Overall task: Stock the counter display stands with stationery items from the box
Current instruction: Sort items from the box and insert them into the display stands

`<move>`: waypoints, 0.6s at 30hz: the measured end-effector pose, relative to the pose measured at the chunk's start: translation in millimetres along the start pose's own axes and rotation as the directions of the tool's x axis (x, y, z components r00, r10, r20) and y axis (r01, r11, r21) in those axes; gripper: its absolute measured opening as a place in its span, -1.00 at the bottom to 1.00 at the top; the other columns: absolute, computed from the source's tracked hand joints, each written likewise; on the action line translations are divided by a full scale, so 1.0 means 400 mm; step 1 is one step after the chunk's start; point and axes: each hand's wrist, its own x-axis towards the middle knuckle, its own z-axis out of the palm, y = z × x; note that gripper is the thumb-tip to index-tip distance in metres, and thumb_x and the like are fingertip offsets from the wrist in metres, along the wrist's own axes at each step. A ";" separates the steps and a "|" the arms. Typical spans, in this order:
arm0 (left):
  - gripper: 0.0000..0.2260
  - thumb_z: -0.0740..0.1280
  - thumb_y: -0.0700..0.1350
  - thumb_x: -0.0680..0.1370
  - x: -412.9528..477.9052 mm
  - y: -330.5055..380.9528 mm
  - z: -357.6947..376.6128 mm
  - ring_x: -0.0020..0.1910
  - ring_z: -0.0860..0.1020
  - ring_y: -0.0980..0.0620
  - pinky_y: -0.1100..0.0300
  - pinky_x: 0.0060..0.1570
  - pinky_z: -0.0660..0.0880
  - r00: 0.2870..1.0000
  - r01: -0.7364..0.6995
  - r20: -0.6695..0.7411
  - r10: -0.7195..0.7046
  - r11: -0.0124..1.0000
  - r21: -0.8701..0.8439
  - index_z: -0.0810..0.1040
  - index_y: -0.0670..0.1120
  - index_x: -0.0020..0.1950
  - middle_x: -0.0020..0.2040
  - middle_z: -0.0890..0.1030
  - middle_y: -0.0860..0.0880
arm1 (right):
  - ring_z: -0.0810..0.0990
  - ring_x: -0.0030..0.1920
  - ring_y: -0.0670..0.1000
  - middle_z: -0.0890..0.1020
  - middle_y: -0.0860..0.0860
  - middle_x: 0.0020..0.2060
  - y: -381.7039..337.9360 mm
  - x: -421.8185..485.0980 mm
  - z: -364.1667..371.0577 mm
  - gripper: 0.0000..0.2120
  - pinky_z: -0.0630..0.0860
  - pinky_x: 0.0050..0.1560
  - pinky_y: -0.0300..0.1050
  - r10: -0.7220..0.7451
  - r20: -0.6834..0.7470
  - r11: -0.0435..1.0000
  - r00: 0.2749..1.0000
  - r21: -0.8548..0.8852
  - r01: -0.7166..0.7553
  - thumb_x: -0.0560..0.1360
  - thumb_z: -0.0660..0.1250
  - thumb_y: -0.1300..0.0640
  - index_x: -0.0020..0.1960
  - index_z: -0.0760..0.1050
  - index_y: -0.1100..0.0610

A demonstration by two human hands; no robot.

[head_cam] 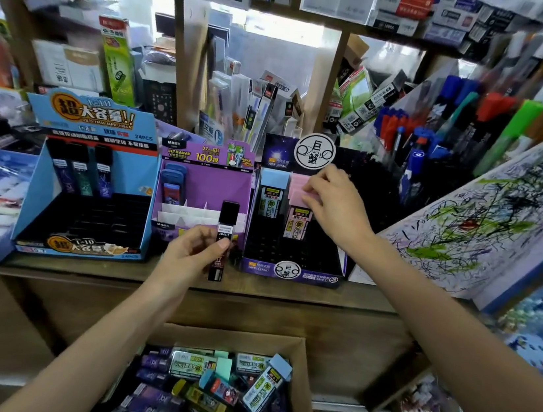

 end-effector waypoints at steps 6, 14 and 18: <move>-0.88 0.40 0.04 0.34 -0.005 0.050 -0.041 -0.05 0.58 0.00 -0.06 0.13 0.44 0.997 -0.081 0.000 0.081 0.996 0.030 0.63 0.06 -0.17 -0.15 0.65 0.02 | 0.42 0.04 0.02 0.47 0.05 0.02 -0.168 0.010 -0.034 -0.78 0.33 -0.01 -0.15 -0.055 -0.063 0.992 0.997 0.114 0.061 0.55 0.26 0.11 0.14 0.51 0.18; -0.87 0.37 -0.18 0.47 -0.020 0.102 -0.168 -0.11 0.54 0.02 0.12 -0.03 0.45 0.983 -0.142 -0.098 0.155 0.982 0.126 0.55 -0.17 -0.01 -0.11 0.58 -0.12 | 0.54 -0.16 -0.04 0.59 0.05 -0.15 -0.426 0.066 -0.014 -0.85 0.50 -0.05 -0.04 0.055 0.268 0.534 0.962 0.806 -0.255 0.53 0.32 0.17 0.01 0.55 0.25; -0.66 0.41 -0.07 0.46 -0.029 0.106 -0.297 0.14 0.51 0.10 0.15 0.12 0.47 0.946 -0.154 -0.184 0.267 0.869 0.470 0.48 -0.01 0.21 0.16 0.54 0.04 | 0.52 -0.31 -0.19 0.60 0.03 -0.24 -0.486 0.121 0.018 -0.90 0.48 -0.26 -0.34 0.053 0.240 0.471 0.969 0.850 -0.236 0.52 0.32 0.23 -0.03 0.55 0.26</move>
